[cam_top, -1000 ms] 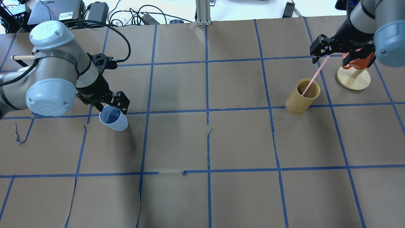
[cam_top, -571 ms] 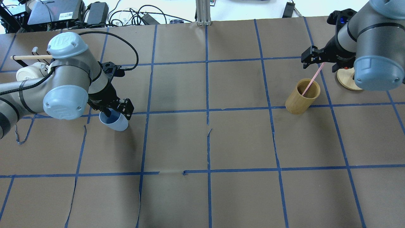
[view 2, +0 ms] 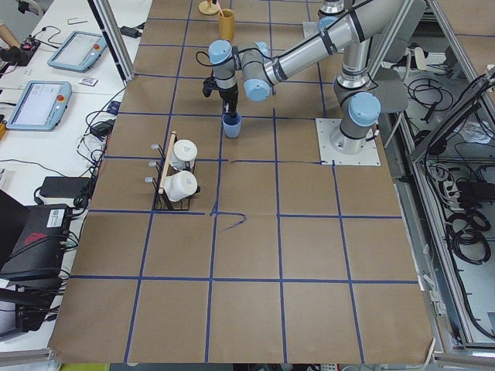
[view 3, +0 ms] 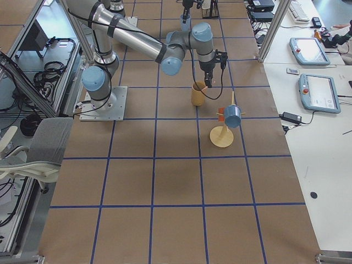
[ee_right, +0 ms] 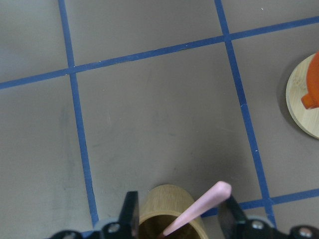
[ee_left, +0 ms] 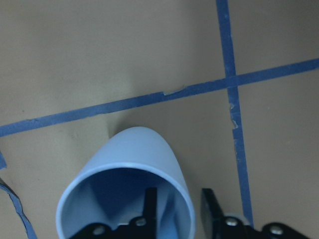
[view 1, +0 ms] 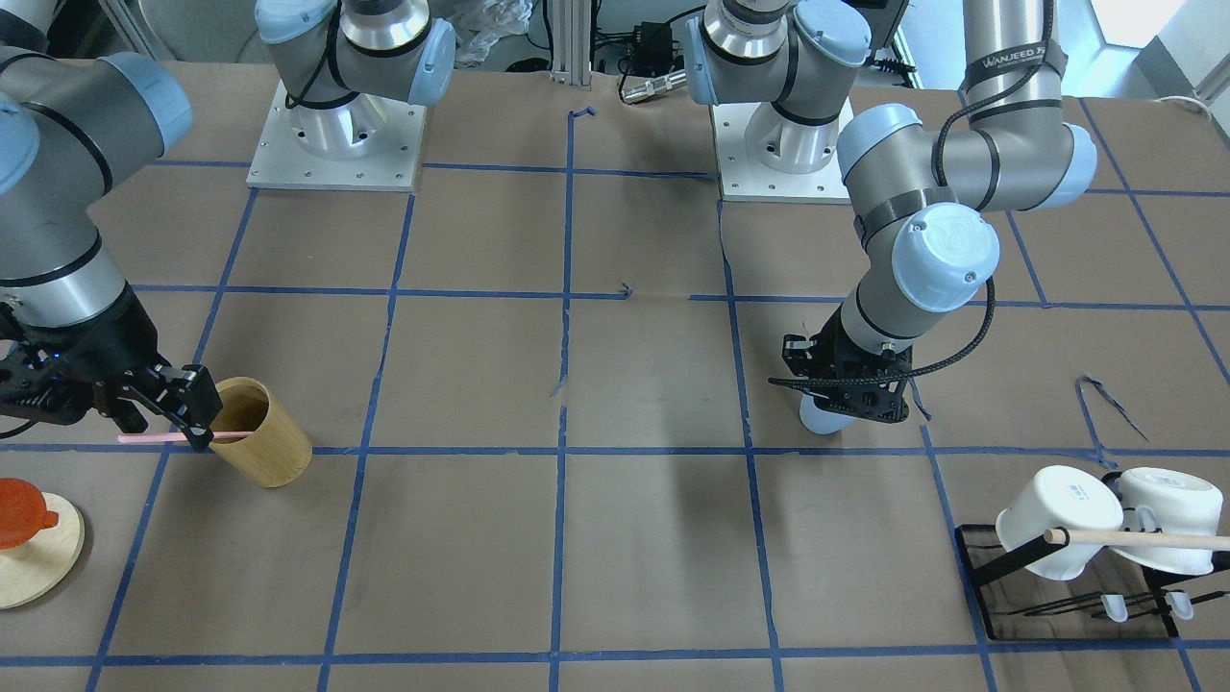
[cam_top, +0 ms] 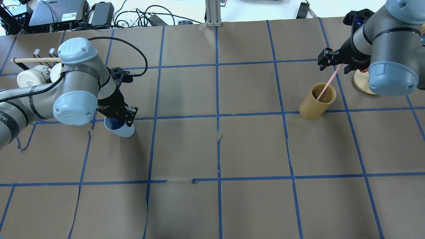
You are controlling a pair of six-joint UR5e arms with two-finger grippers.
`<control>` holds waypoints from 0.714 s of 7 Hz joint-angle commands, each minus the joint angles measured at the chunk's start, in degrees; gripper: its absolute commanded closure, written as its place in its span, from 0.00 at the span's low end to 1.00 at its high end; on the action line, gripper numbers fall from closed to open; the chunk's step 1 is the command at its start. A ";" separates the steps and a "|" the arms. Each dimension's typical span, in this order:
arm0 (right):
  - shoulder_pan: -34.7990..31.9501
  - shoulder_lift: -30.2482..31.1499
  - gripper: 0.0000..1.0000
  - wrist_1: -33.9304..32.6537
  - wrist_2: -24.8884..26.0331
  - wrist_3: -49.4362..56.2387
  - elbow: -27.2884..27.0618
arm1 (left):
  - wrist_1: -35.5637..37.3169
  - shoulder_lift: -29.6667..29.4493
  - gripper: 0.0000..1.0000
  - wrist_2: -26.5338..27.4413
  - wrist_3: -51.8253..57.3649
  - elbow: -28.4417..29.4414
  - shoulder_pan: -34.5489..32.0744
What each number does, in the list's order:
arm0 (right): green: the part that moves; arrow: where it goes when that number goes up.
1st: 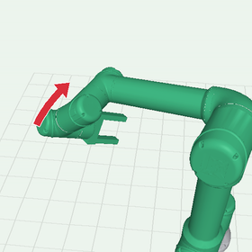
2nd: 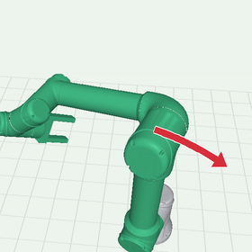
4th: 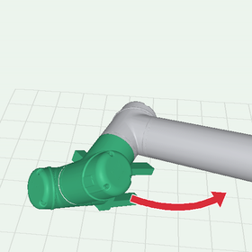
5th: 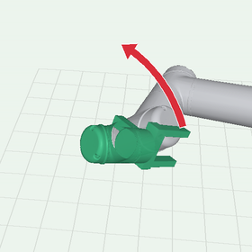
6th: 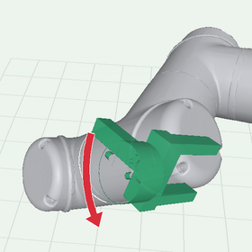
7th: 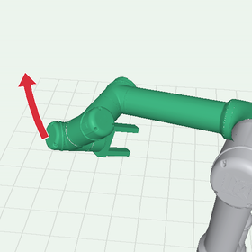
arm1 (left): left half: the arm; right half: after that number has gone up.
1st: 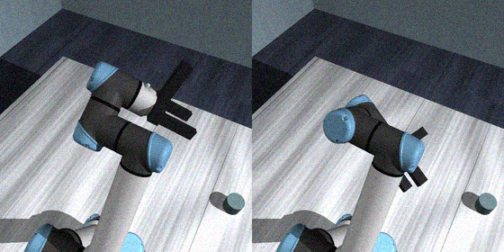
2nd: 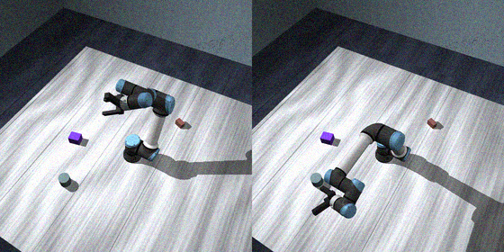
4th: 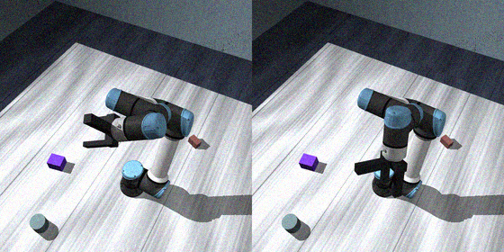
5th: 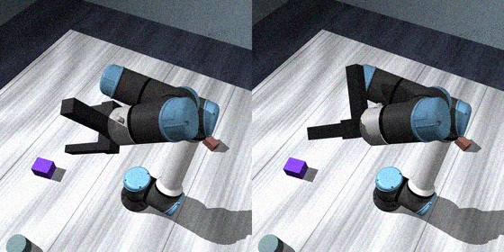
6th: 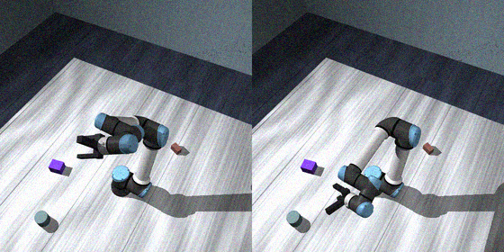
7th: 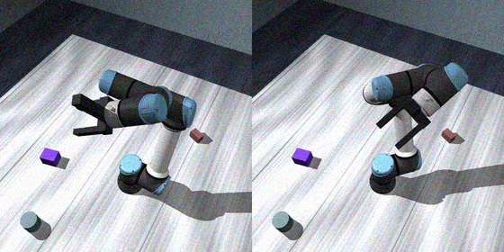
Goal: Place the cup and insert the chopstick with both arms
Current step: 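Grasp the blue cup rim with the left gripper while the right grasps the chopstick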
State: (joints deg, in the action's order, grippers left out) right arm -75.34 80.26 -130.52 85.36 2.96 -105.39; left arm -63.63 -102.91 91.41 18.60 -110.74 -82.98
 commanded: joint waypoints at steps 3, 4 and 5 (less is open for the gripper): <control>0.28 -0.19 0.61 -0.34 0.51 -0.76 0.98 | 0.17 -0.71 1.00 0.00 -0.23 0.08 -0.16; 1.15 -0.63 0.60 -0.43 0.33 -0.50 1.15 | 0.44 -0.71 1.00 -0.09 -1.19 0.34 -1.56; 1.85 -0.81 0.60 -0.35 0.24 -0.67 1.07 | 0.44 -0.71 1.00 0.00 -5.64 1.22 -5.31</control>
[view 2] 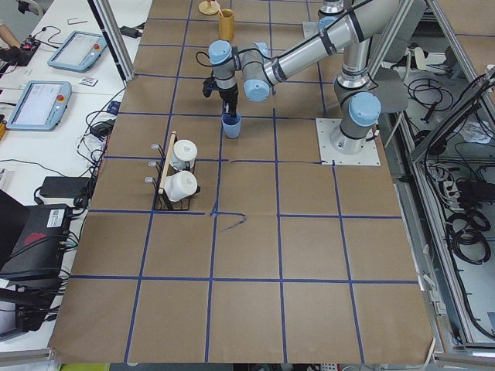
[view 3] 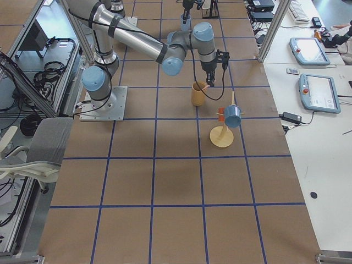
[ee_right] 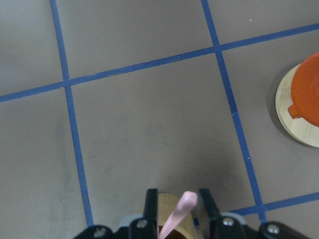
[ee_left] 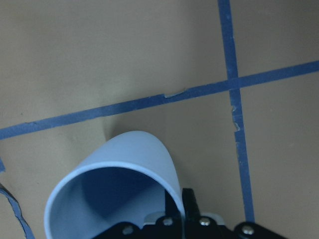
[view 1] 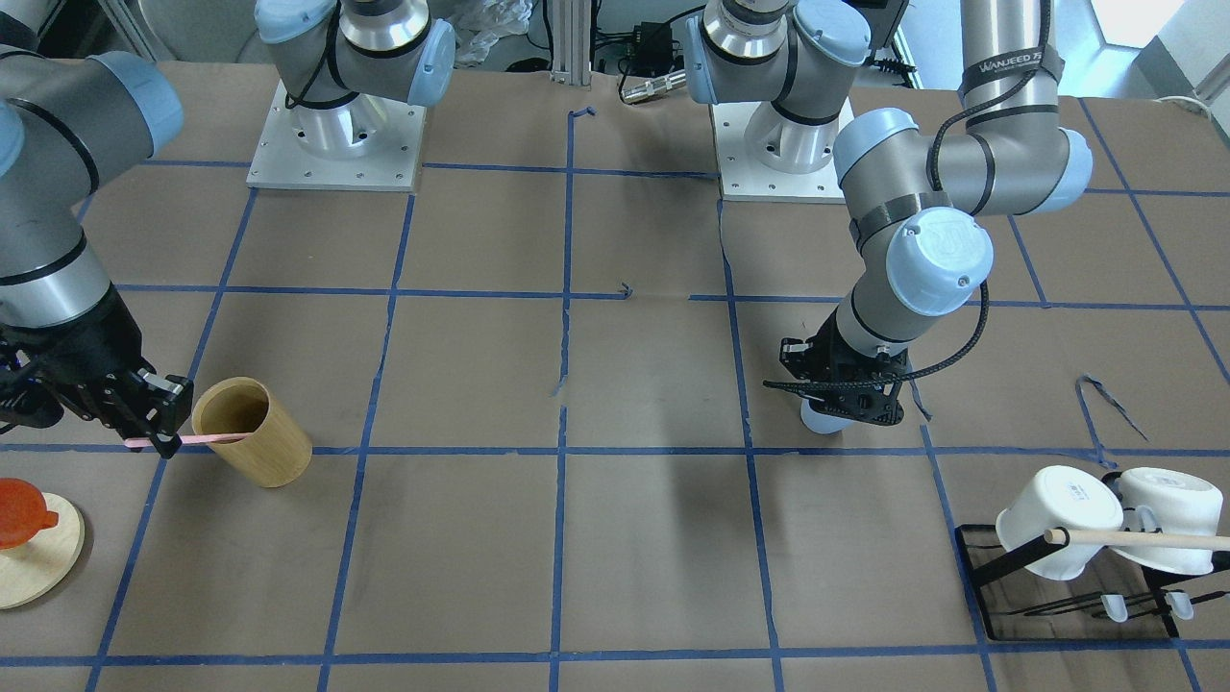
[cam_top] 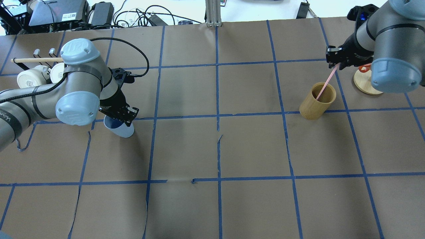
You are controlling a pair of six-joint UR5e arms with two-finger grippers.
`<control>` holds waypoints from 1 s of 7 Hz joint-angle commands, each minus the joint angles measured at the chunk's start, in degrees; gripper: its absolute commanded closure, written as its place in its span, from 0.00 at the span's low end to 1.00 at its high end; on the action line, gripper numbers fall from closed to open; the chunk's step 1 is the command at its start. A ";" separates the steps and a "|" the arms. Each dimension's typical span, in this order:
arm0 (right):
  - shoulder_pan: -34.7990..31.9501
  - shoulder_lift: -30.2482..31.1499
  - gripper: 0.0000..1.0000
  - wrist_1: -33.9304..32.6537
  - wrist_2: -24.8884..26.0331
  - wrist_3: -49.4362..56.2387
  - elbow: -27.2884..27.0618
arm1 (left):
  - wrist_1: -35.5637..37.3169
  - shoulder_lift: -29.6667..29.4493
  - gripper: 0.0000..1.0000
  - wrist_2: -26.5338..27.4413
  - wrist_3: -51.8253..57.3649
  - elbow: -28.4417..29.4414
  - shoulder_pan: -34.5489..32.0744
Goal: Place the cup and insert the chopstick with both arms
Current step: 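Grasp the blue cup rim with the left gripper while the right grasps the chopstick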
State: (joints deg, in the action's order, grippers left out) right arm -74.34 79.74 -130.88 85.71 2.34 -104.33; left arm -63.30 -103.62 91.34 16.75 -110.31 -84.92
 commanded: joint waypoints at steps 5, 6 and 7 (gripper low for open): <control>0.87 0.23 0.62 0.36 -3.27 -0.24 0.27 | -0.95 -6.40 1.00 -0.64 -31.37 13.07 -21.49; 0.78 0.15 0.62 0.36 -3.36 -0.15 0.18 | -0.95 -8.07 1.00 -1.60 -34.73 15.97 -23.00; 0.78 0.23 0.62 0.28 -3.27 -0.15 0.18 | -1.13 -9.65 1.00 -4.04 -36.15 18.96 -23.10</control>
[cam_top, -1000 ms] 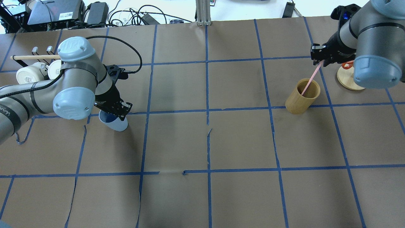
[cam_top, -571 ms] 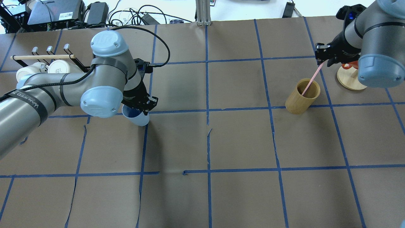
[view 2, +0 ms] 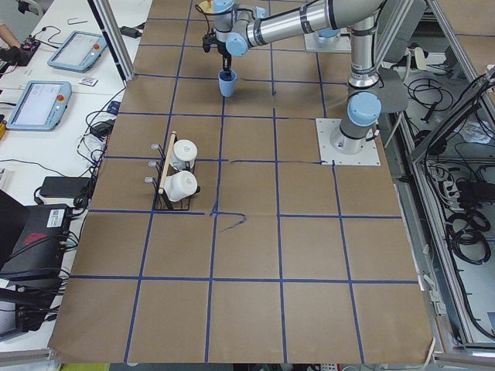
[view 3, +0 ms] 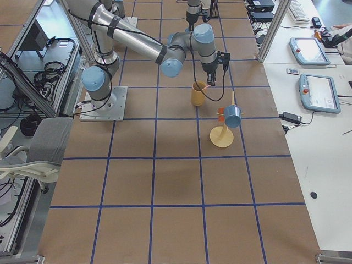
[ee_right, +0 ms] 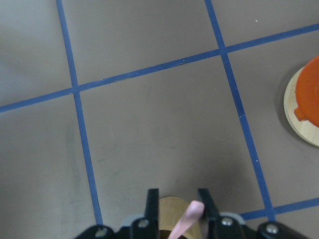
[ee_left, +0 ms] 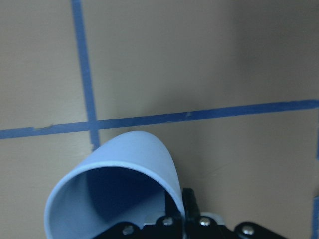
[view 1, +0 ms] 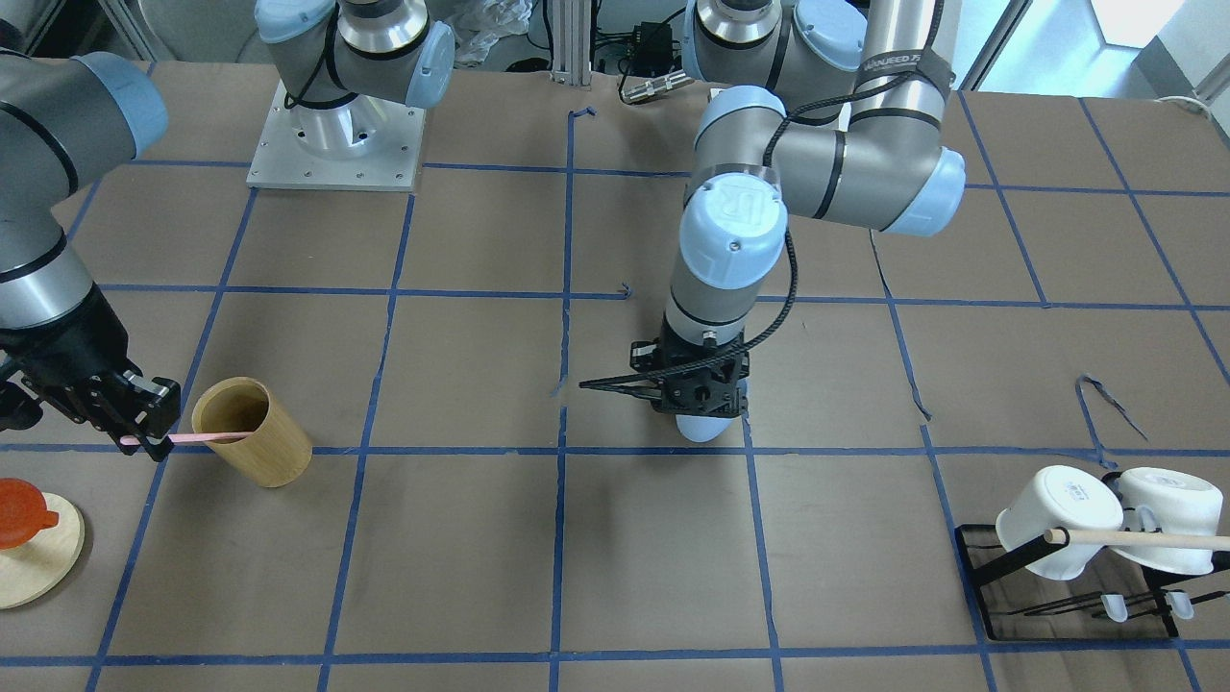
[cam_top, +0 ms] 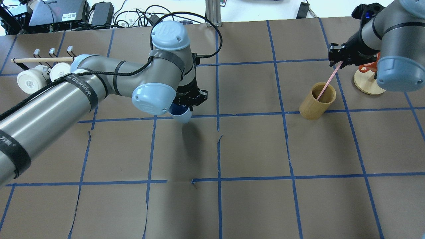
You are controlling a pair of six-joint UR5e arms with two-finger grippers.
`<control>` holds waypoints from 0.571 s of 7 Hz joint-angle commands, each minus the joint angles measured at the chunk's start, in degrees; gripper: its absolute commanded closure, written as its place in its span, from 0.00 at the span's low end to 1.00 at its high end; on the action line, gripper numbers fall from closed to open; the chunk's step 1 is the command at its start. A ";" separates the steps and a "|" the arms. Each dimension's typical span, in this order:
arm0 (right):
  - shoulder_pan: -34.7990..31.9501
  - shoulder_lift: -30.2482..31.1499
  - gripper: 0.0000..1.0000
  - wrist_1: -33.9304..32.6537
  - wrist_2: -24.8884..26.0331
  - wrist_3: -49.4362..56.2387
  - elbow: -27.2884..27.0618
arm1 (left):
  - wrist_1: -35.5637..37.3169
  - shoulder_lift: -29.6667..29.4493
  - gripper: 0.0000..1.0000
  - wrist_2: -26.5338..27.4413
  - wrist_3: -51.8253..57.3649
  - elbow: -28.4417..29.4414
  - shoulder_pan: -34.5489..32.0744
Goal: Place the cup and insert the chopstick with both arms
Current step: 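Carry the blue cup toward the table center with the left gripper and set it down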
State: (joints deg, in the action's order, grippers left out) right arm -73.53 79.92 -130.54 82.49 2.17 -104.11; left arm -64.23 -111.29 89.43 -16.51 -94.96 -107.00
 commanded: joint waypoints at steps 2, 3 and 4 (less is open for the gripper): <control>0.05 -0.38 0.63 -0.32 0.39 1.00 -0.04 | -1.16 -5.76 1.00 -2.51 -5.20 9.42 -2.59; 0.05 -0.38 0.63 -0.32 0.48 0.82 -0.12 | -0.81 -7.35 1.00 -2.68 -5.73 11.10 -3.12; 0.05 -0.38 0.66 -0.32 0.48 0.04 -0.13 | -1.24 -7.97 1.00 -2.42 -5.90 11.20 -4.09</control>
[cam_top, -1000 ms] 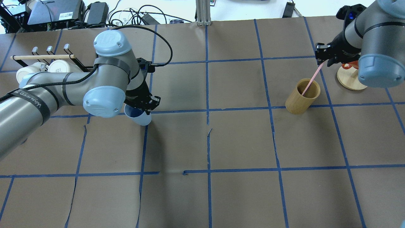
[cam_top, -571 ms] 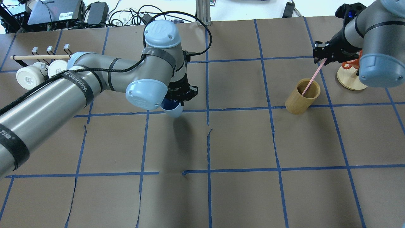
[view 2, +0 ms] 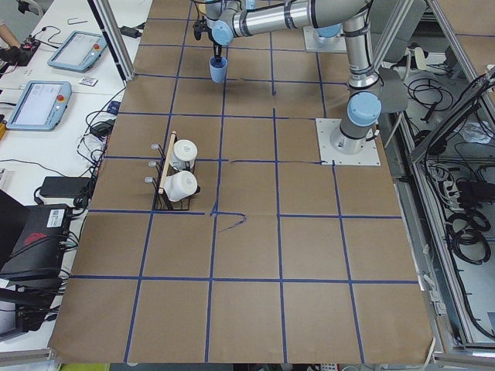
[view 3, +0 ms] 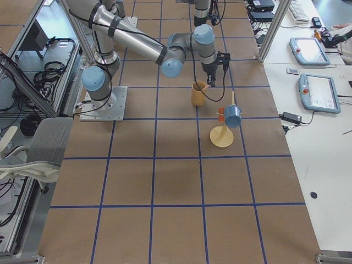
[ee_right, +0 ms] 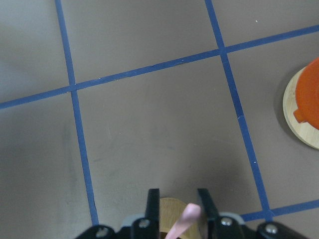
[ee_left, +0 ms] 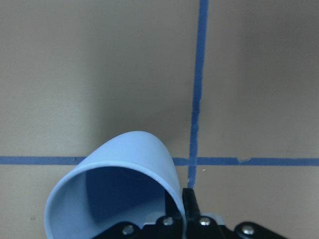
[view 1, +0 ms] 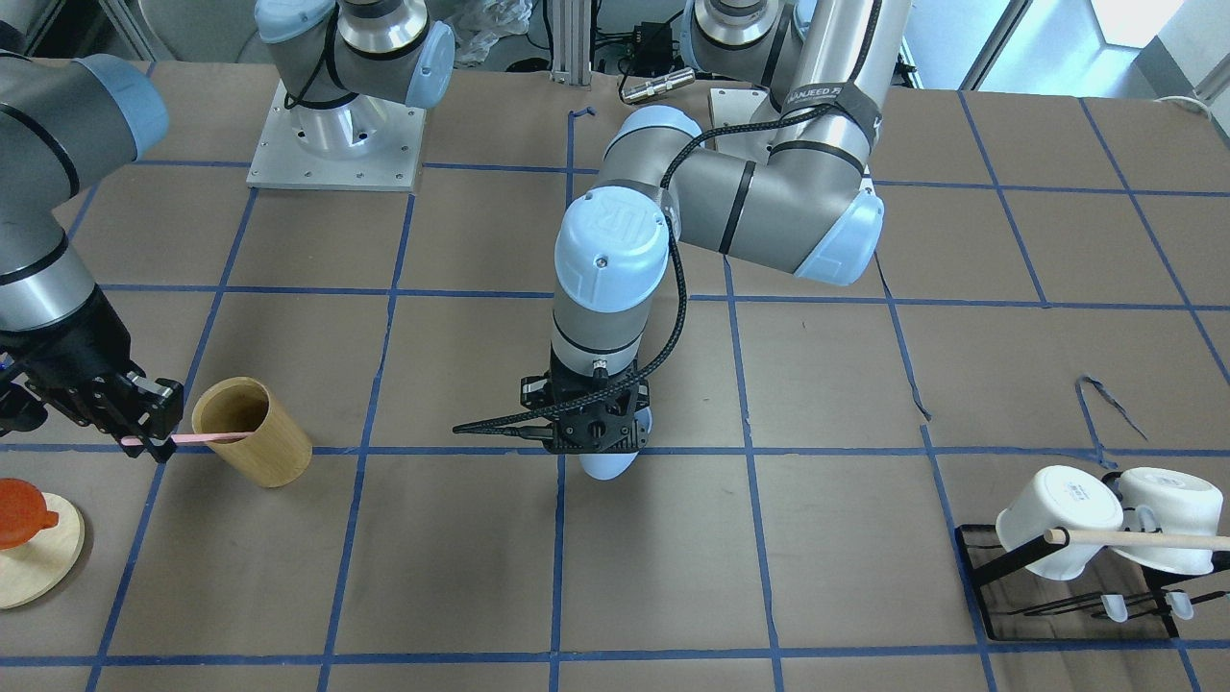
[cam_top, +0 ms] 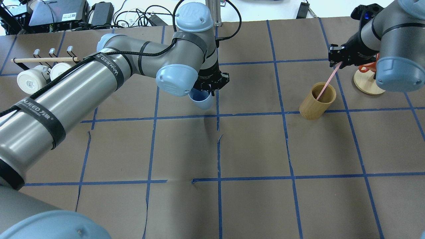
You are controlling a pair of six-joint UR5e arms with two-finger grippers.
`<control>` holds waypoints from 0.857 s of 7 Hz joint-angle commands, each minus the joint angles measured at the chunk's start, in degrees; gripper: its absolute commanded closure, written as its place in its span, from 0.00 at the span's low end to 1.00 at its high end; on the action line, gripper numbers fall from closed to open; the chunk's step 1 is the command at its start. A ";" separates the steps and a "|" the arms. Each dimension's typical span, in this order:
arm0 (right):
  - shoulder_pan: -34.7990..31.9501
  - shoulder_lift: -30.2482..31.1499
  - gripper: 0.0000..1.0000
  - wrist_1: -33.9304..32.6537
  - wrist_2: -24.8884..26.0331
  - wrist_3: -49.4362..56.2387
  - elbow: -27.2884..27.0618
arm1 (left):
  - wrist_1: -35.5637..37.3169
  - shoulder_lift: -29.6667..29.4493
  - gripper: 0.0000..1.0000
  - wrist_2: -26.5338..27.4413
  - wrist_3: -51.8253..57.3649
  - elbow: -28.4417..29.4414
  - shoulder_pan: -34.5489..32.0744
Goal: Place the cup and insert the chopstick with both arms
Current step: 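Carry the blue cup toward the table center with the left gripper and set it down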
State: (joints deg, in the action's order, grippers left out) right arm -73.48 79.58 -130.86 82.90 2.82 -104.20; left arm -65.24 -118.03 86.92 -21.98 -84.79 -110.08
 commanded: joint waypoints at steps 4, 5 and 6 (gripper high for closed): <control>0.01 0.57 0.81 0.69 -0.19 -0.63 0.13 | -0.42 -2.11 0.97 0.10 -5.33 0.50 -4.35; 0.01 0.57 0.89 0.78 -0.28 -0.63 0.13 | -0.59 -2.73 0.91 0.27 -5.53 0.42 -5.14; 0.01 0.66 0.91 0.87 -0.37 -0.63 0.48 | -0.59 -2.82 0.82 0.27 -5.53 0.15 -5.24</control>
State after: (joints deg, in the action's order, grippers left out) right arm -73.48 80.13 -130.14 82.63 2.18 -103.98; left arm -65.77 -120.51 87.14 -27.06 -84.39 -114.81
